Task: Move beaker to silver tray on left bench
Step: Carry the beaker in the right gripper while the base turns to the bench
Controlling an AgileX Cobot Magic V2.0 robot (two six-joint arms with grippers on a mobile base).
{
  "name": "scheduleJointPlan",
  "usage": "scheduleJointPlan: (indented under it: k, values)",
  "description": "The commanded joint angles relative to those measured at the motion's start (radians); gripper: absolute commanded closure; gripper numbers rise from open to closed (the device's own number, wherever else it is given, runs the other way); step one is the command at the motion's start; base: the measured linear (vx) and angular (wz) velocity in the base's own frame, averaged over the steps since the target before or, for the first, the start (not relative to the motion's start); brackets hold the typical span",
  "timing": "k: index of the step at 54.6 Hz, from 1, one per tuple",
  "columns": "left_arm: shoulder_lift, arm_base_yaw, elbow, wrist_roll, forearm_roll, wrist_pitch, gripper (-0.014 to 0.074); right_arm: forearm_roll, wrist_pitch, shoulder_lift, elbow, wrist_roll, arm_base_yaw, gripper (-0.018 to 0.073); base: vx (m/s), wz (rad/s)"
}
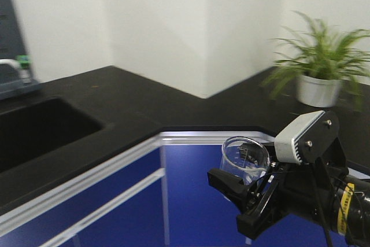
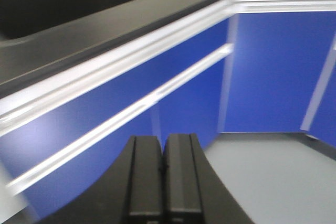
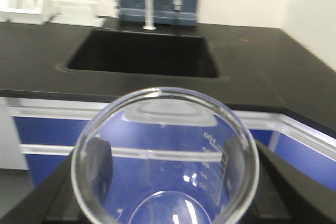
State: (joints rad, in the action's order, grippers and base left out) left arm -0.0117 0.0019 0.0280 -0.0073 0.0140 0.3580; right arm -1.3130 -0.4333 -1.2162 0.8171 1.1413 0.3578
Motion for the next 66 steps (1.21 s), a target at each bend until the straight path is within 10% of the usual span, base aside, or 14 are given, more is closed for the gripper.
scheduleJointPlan:
  k: [1,66]
  values:
    - [-0.016,-0.003,0.033,-0.002,-0.001,-0.082,0.0595,0.027,-0.024,0.026,0.036,0.000,-0.001,0.0566,0.02,0.88]
    - [-0.016,-0.003,0.033,-0.002,-0.001,-0.082,0.0595,0.027,-0.023,0.026,0.036,0.000,-0.001,0.0566,0.15,0.76]
